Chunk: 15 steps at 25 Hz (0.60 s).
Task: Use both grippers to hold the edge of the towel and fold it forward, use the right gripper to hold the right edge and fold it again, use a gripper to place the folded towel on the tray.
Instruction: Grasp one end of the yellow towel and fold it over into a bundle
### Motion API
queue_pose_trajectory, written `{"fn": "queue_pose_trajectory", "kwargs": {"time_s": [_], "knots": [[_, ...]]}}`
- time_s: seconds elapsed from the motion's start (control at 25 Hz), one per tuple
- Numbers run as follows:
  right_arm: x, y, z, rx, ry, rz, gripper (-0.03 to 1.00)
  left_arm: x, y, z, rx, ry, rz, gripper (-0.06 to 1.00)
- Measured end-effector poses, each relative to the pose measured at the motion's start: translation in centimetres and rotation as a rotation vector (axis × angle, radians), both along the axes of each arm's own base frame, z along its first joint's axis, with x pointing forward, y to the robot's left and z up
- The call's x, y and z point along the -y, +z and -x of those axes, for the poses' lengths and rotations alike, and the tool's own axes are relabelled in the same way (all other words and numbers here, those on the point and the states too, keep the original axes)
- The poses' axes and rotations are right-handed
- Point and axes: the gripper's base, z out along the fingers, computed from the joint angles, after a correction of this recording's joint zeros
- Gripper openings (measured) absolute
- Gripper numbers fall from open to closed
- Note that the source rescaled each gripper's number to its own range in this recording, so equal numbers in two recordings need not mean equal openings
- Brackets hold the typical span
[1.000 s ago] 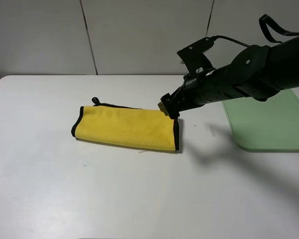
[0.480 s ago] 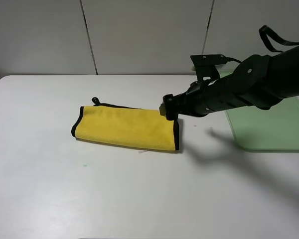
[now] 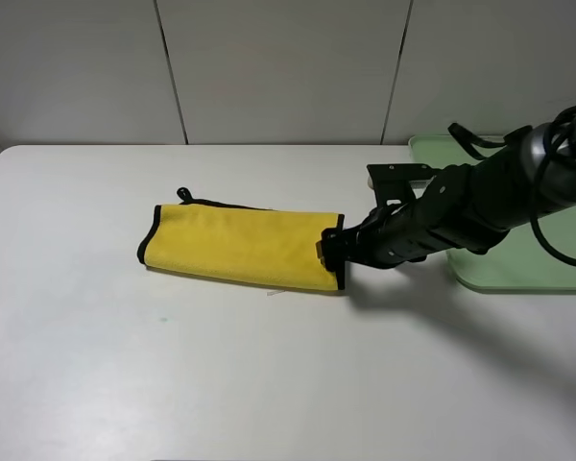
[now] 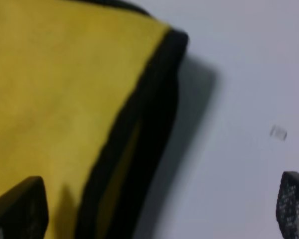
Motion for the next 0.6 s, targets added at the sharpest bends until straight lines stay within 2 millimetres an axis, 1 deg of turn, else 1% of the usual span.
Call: {"fn": "queue_pose_trajectory", "kwargs": {"time_s": [0.12, 0.28, 0.6], "knots": [[-0.5, -0.8, 0.1, -0.009, -0.003, 0.007, 1.0, 0.0, 0.0, 0.0, 0.0, 0.0, 0.0, 0.97], [-1.9, -1.2, 0.1, -0.002, 0.01, 0.0, 1.0, 0.0, 0.0, 0.0, 0.0, 0.0, 0.0, 0.97], [-2.2, -2.2, -0.3, 0.026, -0.006, 0.027, 1.0, 0.0, 0.0, 0.0, 0.0, 0.0, 0.0, 0.97]]}}
